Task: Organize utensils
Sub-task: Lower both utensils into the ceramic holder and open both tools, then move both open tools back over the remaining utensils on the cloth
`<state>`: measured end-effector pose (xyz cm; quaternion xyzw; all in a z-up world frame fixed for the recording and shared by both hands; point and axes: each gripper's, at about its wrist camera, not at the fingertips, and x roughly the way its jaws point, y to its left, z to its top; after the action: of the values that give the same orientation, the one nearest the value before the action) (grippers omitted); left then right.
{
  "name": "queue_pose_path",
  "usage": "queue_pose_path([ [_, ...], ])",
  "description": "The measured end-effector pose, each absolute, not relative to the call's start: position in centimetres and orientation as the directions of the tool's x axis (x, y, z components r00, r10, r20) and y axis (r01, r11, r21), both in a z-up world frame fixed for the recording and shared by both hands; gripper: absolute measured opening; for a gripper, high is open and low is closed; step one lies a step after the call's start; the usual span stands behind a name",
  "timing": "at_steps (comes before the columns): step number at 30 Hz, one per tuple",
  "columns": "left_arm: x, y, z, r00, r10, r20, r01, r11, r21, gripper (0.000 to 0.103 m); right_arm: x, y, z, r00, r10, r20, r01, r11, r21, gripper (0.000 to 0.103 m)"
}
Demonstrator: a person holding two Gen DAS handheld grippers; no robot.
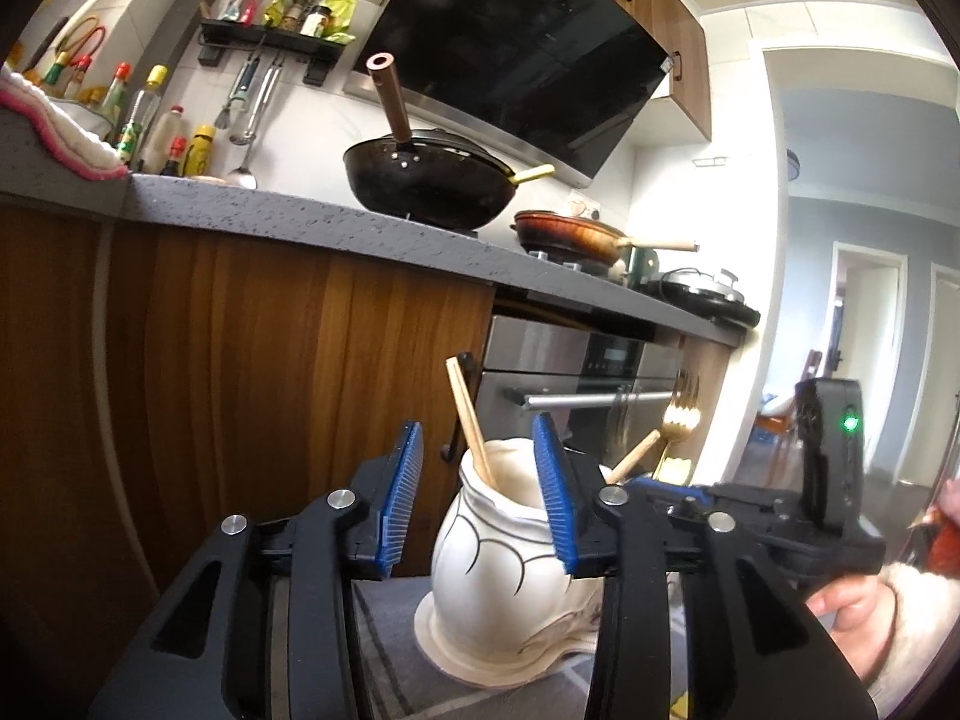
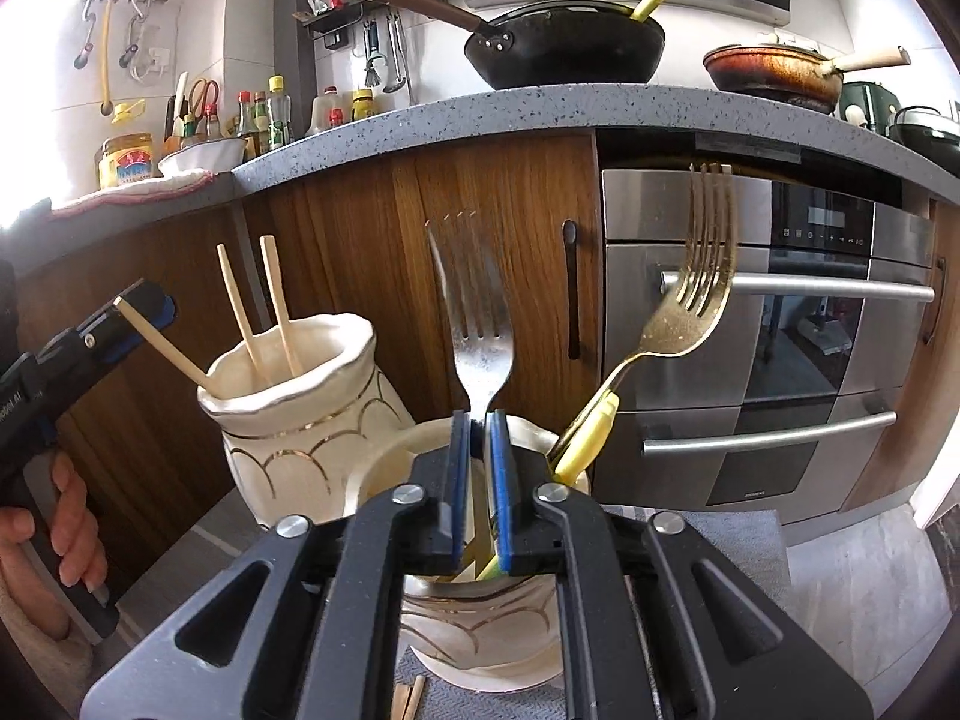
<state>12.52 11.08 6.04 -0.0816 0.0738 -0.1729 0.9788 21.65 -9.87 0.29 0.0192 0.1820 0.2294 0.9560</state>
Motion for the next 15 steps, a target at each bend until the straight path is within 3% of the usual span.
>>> queue_pose_path([
  [2,12.3,11.1,5.9,0.935,-0.334,-0.118,0.31,0.933,-0.183,0.054,21.0,-10.0,0.7,0.837,0.445,-0.318,-0.433,0.894,0.111,0.037],
  [9,10.7,11.6,5.4,0.958,-0.261,-0.117,0.238,0.954,-0.185,0.08,18.6,-11.3,1.9,0.853,0.452,-0.262,-0.436,0.892,0.118,0.058],
  [12,9.7,11.7,5.4,0.967,-0.228,-0.118,0.203,0.96,-0.192,0.093,17.0,-12.0,2.6,0.863,0.452,-0.228,-0.433,0.892,0.13,0.072],
  [15,8.4,11.9,5.4,0.974,-0.199,-0.111,0.174,0.964,-0.2,0.096,15.1,-12.7,3.4,0.874,0.453,-0.176,-0.433,0.89,0.143,0.088],
])
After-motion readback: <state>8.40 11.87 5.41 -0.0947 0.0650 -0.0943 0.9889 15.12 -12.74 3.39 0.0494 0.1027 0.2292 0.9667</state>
